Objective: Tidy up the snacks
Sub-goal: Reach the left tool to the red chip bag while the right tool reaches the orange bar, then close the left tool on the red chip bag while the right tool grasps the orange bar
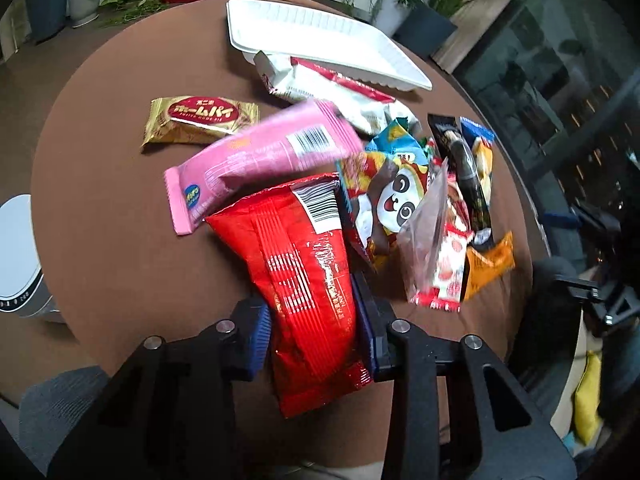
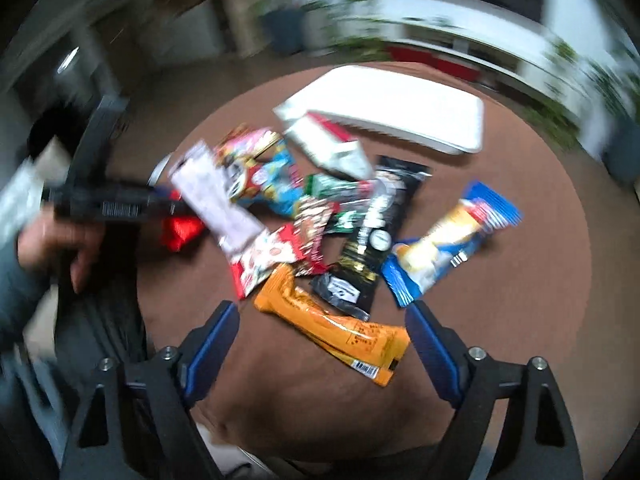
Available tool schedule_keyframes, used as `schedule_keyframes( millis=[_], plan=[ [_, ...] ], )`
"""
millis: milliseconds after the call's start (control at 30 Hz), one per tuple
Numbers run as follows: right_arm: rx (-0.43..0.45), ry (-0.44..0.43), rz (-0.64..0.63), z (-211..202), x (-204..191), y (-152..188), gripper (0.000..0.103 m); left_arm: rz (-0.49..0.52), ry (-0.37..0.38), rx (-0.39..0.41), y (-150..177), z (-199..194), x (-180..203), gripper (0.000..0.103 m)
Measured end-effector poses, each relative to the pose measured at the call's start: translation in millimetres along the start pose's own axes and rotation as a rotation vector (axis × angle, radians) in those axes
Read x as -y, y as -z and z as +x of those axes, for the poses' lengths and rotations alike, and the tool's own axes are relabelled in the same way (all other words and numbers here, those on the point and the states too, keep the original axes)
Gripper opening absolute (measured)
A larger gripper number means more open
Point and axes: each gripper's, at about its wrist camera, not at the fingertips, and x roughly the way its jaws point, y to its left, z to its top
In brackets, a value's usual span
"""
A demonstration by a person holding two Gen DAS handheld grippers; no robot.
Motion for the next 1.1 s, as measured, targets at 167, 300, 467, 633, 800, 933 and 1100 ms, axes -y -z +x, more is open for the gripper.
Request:
schedule_keyframes(
  millis=[167,300,467,633,800,933,1100],
  plan=[
    [-0.137,-0.100,-0.170,31,-2,-4,0.064,0.073,0.001,-0.049,7,-2,6,0.034],
    [-0.153,-0.163,-0.192,39,1,-8,0.058,0.101,0.028,-0.050,7,-3,13,0.034],
    [-0.227,-0.135,-0.266,52,-5,-8,0.051,0.128,0.005,-0.061,3,7,13,0.034],
    [-0.275,-0.148,-0.258,69,-8,-14,0.041,0.186,-0.059,-0.056,-1,16,21,0.034],
    [-0.283,-0.138,-0.162,67,10,-24,0.028,0.193,-0.078,-0.046,-1,17,22,0.034],
    [-0.285,-0.120,-0.082,65,19,-29,0.021,0.196,-0.069,-0.044,1,12,20,0.030],
    [-0.261,-0.110,0.003,61,28,-29,0.017,0.208,-0.069,-0.048,1,8,20,0.027]
  ],
)
